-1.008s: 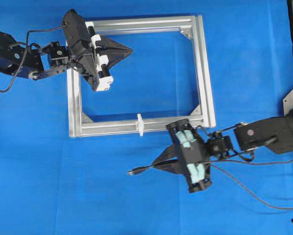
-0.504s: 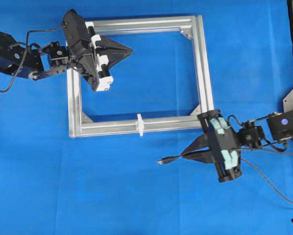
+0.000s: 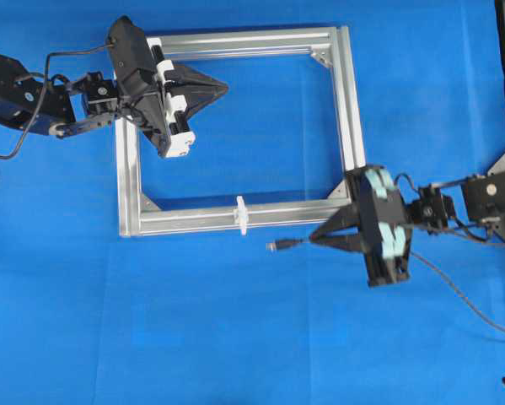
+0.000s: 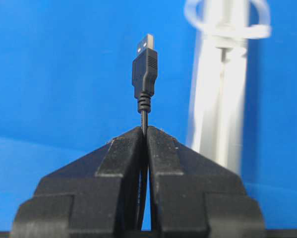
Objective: Insert the wire through the string loop located in the center.
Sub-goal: 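Lift the cable and carry it right and up toward the frame's bottom bar, then align the USB plug with the white zip-tie loop on the bar, then push the plug leftward through the zip-tie loop with the right gripper, then bring the left gripper down to the plug emerging from the loop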
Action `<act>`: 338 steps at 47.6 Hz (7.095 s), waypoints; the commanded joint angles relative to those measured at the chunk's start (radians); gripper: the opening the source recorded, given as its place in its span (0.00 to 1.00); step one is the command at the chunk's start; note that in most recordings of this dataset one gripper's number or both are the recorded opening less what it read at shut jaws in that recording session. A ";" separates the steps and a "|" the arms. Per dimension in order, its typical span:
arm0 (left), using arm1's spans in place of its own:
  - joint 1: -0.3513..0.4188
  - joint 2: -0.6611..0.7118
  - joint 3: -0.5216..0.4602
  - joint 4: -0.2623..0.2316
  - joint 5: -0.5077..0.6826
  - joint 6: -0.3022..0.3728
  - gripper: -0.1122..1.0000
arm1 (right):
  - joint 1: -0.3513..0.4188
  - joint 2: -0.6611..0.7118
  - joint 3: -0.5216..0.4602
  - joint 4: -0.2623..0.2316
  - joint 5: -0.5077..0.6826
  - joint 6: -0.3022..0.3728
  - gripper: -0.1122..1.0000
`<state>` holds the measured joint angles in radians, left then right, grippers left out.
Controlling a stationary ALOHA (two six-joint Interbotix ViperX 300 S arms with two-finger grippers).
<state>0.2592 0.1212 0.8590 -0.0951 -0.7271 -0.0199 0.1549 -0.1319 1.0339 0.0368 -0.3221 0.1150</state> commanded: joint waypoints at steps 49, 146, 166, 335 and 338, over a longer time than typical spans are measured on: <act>-0.003 -0.028 -0.008 0.005 -0.006 0.000 0.10 | -0.114 0.028 -0.044 0.003 -0.012 -0.002 0.08; -0.003 -0.026 -0.008 0.003 -0.006 0.000 0.10 | -0.103 0.063 -0.091 0.002 -0.023 -0.002 0.08; -0.003 -0.026 -0.008 0.005 -0.006 0.000 0.10 | -0.092 0.170 -0.207 0.000 -0.025 -0.002 0.08; -0.330 -0.080 0.035 0.006 0.147 -0.023 0.93 | -0.091 0.249 -0.301 -0.005 -0.023 -0.009 0.08; -0.331 -0.080 0.034 0.006 0.146 -0.025 0.93 | -0.091 0.247 -0.299 -0.003 -0.023 -0.009 0.08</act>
<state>-0.0736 0.0660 0.9112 -0.0920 -0.5768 -0.0430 0.0660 0.1304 0.7547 0.0337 -0.3390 0.1074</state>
